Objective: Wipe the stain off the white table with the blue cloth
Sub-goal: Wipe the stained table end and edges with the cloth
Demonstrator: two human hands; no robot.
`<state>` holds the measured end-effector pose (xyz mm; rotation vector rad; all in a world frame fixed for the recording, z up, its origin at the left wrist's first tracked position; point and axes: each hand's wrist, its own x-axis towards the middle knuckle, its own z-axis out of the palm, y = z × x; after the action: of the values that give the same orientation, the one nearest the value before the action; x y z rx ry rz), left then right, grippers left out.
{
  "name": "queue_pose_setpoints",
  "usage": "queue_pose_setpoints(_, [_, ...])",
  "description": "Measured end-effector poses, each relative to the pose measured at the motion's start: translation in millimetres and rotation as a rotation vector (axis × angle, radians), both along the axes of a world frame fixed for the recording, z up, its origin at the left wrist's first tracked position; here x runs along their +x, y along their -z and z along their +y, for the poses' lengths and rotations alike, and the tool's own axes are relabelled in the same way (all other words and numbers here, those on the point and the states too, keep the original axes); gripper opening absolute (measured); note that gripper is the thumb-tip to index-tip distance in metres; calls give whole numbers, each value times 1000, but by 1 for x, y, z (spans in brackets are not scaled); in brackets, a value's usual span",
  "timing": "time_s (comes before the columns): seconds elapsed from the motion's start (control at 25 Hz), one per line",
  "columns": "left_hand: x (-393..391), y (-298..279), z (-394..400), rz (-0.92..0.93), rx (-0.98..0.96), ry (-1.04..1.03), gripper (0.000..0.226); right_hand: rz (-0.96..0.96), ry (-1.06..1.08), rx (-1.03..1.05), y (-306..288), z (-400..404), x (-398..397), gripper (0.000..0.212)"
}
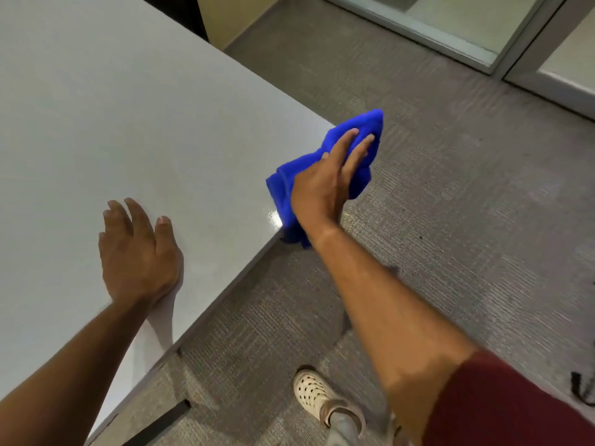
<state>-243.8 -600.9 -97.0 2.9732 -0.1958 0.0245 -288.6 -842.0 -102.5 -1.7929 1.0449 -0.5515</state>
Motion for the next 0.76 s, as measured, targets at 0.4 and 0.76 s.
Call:
queue_pose_setpoints(0.4, [-4, -5, -6, 16, 16, -57, 67, 559, -522, -608, -18, -49, 39, 57])
queue_pose_setpoints(0.76, [-1, -7, -7, 60, -17, -90, 72, 464, -1044, -895, -26, 28, 64, 63])
